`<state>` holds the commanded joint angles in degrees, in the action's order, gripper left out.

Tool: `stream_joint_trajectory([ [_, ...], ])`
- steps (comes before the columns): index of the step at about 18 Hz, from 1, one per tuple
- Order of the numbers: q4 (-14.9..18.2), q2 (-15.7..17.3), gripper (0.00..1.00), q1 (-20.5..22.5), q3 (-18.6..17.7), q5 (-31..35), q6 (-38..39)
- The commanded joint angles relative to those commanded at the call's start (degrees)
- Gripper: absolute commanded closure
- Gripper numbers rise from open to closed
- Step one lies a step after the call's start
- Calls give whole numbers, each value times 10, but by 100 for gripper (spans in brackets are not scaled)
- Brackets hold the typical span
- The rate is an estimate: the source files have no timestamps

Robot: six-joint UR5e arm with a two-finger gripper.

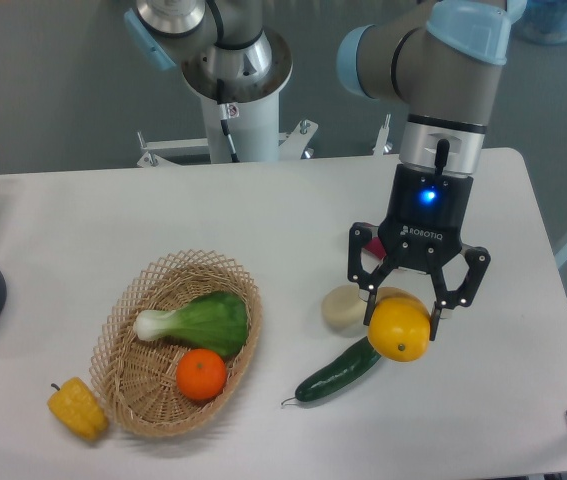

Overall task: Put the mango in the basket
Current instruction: 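Hold the yellow fruit in the gripper and lift it off the table, then carry the yellow fruit over the wicker basket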

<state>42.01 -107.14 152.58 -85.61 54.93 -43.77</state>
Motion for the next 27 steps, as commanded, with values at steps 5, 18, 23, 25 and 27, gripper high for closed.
stream_joint_trajectory([
  [5,0,-2,64,-1,0,3,1],
  [18,-1,-13,64,-7,-3,6,0],
  [23,-1,-39,64,-41,1,23,4],
  [25,0,-46,64,-54,-2,42,4],
  [27,0,-47,64,-75,-6,68,4],
])
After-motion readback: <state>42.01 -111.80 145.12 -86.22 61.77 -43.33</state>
